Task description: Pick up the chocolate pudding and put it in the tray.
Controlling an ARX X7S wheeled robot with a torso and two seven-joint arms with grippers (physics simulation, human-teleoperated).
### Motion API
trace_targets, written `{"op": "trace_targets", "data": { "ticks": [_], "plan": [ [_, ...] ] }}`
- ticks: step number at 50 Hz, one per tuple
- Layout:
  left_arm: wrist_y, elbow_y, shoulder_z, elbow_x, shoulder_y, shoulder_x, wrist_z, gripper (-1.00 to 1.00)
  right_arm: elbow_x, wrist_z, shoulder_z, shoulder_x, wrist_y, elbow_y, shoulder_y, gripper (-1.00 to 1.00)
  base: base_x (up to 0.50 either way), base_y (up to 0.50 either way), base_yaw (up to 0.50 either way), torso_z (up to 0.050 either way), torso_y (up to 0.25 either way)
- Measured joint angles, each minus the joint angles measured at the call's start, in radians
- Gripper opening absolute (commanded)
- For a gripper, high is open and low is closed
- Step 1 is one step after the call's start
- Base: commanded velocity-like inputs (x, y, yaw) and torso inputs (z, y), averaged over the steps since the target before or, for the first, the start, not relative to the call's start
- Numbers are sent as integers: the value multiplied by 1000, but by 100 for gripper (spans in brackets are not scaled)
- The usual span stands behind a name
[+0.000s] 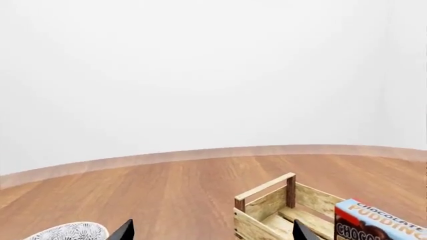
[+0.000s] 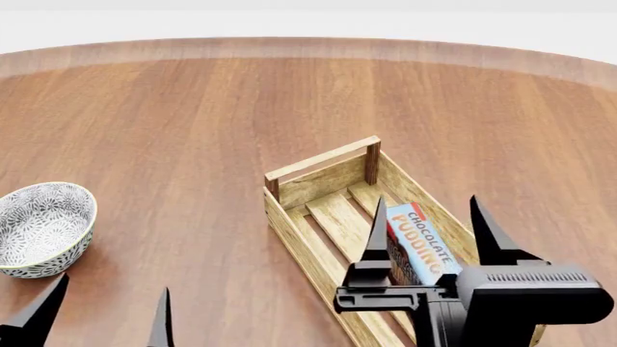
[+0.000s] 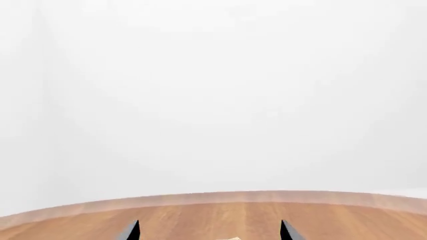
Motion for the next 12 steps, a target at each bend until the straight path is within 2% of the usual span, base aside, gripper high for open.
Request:
{"op": "trace_targets", "data": {
  "ticks": [12],
  "plan": [
    [-8, 26, 4, 2, 2, -7, -8, 100, 1, 12, 8, 11, -18, -50, -22, 100, 0, 0, 0, 0, 0]
  ]
}}
